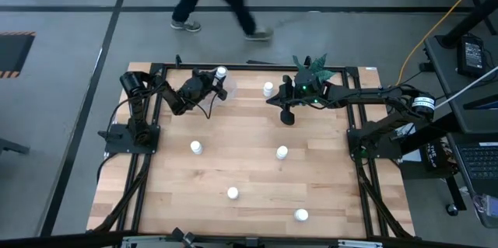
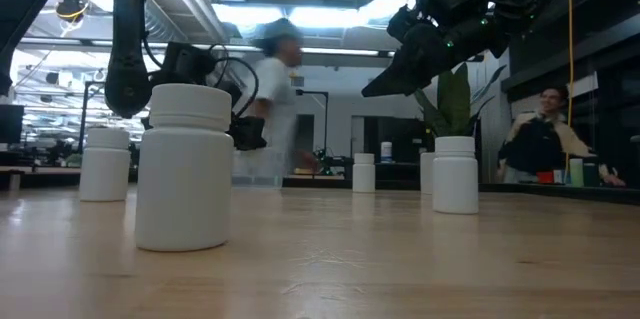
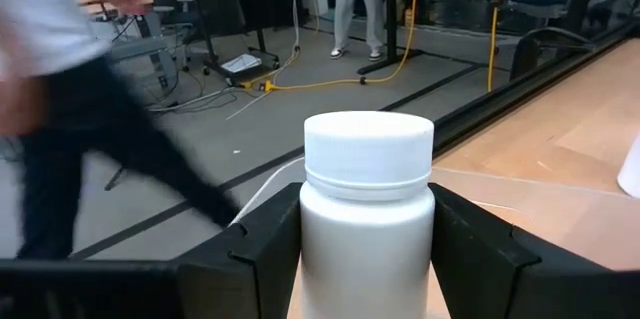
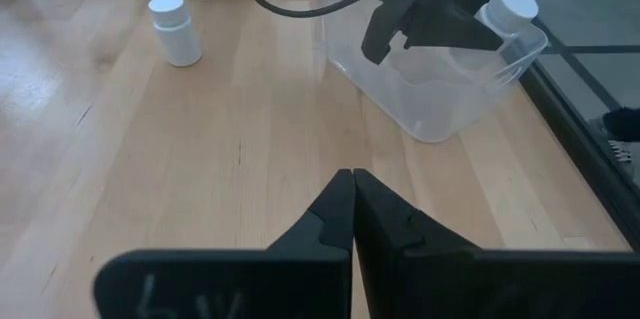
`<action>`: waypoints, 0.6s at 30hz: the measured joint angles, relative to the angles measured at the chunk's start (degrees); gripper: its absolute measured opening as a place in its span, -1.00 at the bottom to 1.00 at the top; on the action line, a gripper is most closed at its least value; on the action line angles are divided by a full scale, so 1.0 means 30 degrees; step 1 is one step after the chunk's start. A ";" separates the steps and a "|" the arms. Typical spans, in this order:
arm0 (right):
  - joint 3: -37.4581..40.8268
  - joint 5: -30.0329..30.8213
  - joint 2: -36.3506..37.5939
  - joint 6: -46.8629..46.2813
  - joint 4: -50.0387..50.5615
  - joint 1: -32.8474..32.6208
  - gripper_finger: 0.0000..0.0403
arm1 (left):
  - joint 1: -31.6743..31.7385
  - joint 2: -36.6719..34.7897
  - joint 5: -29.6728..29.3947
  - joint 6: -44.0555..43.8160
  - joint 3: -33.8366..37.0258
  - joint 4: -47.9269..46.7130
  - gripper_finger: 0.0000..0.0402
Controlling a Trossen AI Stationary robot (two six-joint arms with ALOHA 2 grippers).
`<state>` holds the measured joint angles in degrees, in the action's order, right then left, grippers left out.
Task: Pick and place pill bottles into a basket
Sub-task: Put the white pill bottle into the transparent container
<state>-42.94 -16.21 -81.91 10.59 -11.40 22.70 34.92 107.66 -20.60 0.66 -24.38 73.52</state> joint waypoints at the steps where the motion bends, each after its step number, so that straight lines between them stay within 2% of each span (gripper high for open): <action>1: 0.0000 -0.0006 0.0000 -0.0007 0.0000 -0.0005 -0.96 | 0.0000 0.0000 0.0000 0.0012 0.0000 -0.0001 -0.08; 12: 0.0000 -0.0006 0.0000 -0.0126 0.0000 0.0000 -0.96 | 0.0000 0.0000 0.0216 0.0038 0.0000 -0.0008 -0.07; 18: 0.0000 0.0001 0.0000 -0.0438 0.0000 -0.0007 -0.96 | 0.0000 -0.0001 0.0255 0.0038 0.0000 -0.0015 0.00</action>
<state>-42.94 -16.21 -81.91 9.28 -11.40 22.68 34.92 107.65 -19.84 0.78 -24.38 73.47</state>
